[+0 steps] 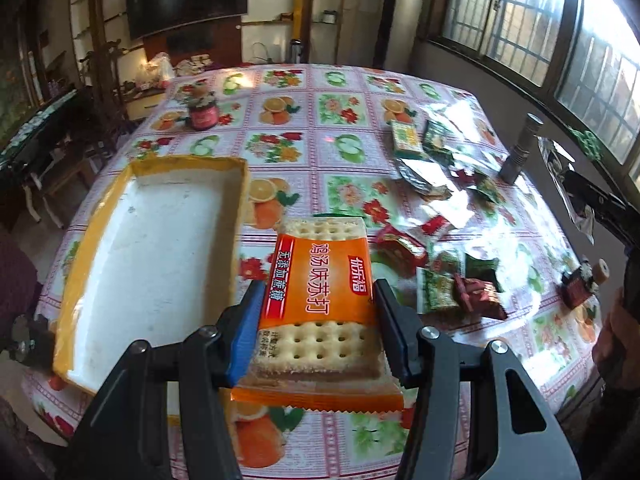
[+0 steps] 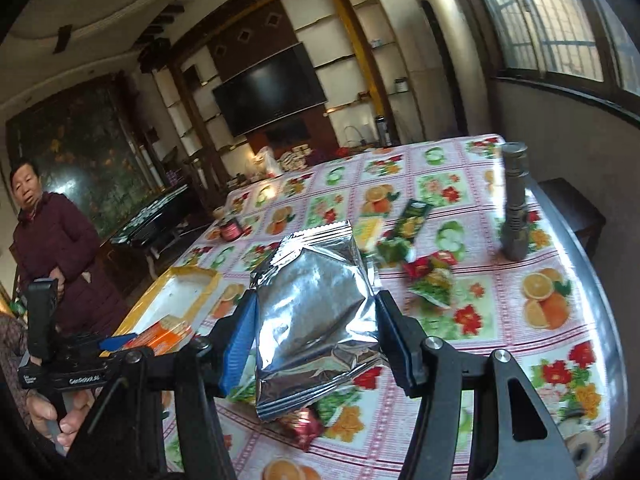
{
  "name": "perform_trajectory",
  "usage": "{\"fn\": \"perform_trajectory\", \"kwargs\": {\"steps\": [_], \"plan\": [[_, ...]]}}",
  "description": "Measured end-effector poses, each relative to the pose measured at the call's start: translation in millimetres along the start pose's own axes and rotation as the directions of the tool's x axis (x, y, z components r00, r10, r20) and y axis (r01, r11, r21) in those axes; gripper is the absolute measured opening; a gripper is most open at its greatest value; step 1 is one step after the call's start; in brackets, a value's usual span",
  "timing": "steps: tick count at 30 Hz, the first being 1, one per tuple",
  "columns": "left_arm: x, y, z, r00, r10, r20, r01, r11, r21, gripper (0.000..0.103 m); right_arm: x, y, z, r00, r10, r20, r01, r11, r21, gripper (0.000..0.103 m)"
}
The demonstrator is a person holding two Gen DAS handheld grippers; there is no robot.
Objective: Organize snacks
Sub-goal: 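Carry the orange cracker pack to the yellow tray while the right tool carries the silver bag, then drop the silver bag into the tray with the right tool while the left tool releases the cracker pack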
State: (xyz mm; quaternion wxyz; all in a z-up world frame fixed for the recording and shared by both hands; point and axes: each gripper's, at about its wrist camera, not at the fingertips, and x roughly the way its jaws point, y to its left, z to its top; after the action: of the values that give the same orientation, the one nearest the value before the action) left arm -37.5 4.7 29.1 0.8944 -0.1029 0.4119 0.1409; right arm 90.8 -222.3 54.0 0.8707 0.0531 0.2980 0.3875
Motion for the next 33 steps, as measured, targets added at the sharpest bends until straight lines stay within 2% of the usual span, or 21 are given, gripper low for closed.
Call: {"fn": "perform_trajectory", "kwargs": {"steps": [2,8,19,24,33], "plan": [[-2,8,-1,0.999,0.037,0.007,-0.037,0.999,-0.013,0.056,13,12,-4,0.999,0.029,-0.024,-0.029,0.999,-0.020,0.059],[-3,39,-5,0.996,0.091,0.005,-0.090,0.993,-0.074,0.056,48,41,-13,0.991,0.092,-0.094,-0.099,0.993,-0.064,0.059],[-2,81,-13,0.985,0.173,-0.001,-0.171,0.974,-0.150,0.056,72,86,-16,0.976,0.164,-0.141,-0.183,0.975,-0.130,0.059],[-1,98,-17,0.983,0.186,-0.010,-0.185,0.966,-0.180,0.056,86,108,-15,0.967,0.197,-0.162,-0.222,0.963,-0.154,0.059],[4,130,-30,0.978,0.205,-0.042,-0.209,0.950,-0.232,0.056,123,156,-23,0.934,0.266,-0.238,-0.315,0.927,-0.201,0.059]]}}
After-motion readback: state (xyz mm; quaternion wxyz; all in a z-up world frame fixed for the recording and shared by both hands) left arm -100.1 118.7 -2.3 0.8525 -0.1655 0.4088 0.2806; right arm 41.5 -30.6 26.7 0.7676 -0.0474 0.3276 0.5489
